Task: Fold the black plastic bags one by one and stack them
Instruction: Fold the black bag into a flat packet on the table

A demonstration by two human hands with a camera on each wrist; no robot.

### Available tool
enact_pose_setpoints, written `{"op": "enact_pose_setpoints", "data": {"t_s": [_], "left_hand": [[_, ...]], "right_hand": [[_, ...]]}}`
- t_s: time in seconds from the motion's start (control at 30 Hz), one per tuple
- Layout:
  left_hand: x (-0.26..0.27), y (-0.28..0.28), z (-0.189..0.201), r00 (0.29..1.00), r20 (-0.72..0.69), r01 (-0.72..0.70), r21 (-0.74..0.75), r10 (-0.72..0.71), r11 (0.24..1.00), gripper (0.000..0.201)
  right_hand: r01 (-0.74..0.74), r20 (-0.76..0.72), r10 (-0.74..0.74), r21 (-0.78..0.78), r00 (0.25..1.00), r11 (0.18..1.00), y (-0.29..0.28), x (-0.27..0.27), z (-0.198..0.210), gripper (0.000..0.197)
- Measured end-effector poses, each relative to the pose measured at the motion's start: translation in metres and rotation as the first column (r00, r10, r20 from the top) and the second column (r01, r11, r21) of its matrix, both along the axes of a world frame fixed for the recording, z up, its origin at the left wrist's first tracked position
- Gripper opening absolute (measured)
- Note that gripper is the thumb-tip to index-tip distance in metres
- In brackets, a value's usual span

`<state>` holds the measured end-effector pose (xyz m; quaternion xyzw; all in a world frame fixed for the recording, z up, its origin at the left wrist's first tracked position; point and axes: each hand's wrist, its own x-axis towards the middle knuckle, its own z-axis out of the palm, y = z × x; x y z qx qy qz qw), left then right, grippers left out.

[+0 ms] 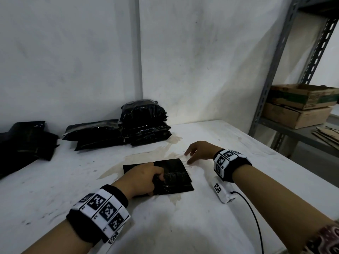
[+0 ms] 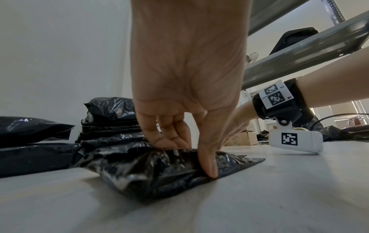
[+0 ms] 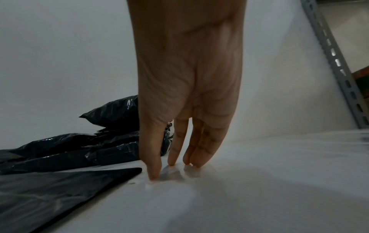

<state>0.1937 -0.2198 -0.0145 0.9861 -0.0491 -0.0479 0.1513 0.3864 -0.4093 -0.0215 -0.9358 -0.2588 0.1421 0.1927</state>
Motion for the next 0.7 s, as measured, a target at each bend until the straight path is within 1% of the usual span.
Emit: {"op": "enact_pose_setpoints", "data": {"t_s": [0.2, 0.33, 0.4, 0.53, 0.6, 0.7], "left_hand": [[0.000, -0.001, 0.000, 1.000, -0.006, 0.006, 0.009, -0.006, 1.000, 0.038], [-0.001, -0.002, 0.002, 1.000, 0.005, 0.004, 0.009, -0.004, 1.000, 0.038], [-0.001, -0.002, 0.002, 1.000, 0.011, 0.008, 0.018, -0.008, 1.000, 0.038], [-0.001, -0.002, 0.000, 1.000, 0.005, 0.006, 0.031, -0.006, 1.000, 0.038], [0.001, -0.002, -0.001, 1.000, 0.000, 0.003, 0.032, -0.003, 0.999, 0.039], [0.001, -0.003, -0.001, 1.000, 0.002, 0.004, 0.031, -0.004, 1.000, 0.039]], "right_hand": [[0.012, 0.028, -0.014, 0.075, 1.000, 0.997, -0.007, 0.003, 0.001, 0.024], [0.019, 0.034, -0.021, 0.077, 0.999, 0.997, -0.007, 0.002, 0.003, 0.012], [0.014, 0.010, -0.015, 0.074, 1.000, 0.997, -0.006, 0.001, 0.004, 0.007], [-0.030, -0.008, 0.031, 0.048, 0.999, 0.998, -0.009, -0.003, 0.008, 0.011], [-0.025, -0.029, 0.026, 0.039, 0.999, 0.999, -0.012, -0.006, 0.011, 0.016], [-0.026, -0.014, 0.027, 0.027, 1.000, 0.999, -0.014, -0.012, 0.012, 0.021]]}}
